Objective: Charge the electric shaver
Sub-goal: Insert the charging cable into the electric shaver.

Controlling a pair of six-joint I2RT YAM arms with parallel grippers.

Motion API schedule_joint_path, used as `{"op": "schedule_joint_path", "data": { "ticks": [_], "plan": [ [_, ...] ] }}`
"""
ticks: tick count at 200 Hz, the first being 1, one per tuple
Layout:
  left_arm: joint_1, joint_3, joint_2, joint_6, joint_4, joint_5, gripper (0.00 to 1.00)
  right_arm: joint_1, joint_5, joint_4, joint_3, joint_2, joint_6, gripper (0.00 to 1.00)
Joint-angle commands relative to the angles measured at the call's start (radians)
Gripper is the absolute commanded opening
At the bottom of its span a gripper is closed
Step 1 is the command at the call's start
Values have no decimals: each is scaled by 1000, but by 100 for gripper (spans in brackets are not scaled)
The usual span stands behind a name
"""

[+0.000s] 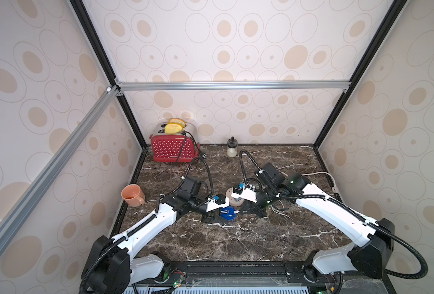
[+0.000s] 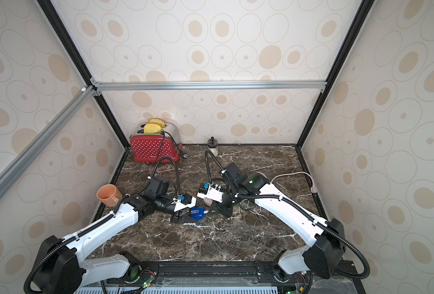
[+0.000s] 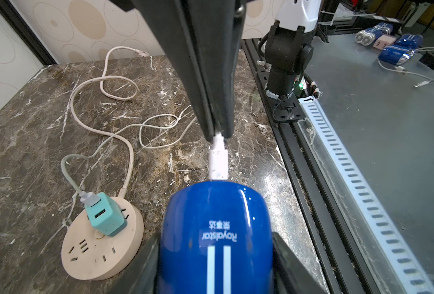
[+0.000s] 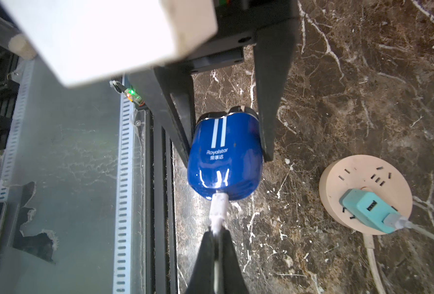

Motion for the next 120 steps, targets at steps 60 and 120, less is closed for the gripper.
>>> {"op": "schedule_joint_path", "data": {
  "ticks": [60, 120],
  "plan": [
    [-15, 17, -57, -49, 140, 93, 0, 27, -51, 215, -130, -45, 69, 0],
    [-19, 28, -58, -80, 183, 101, 0, 28, -138, 359, -143, -15, 157, 0]
  ]
}}
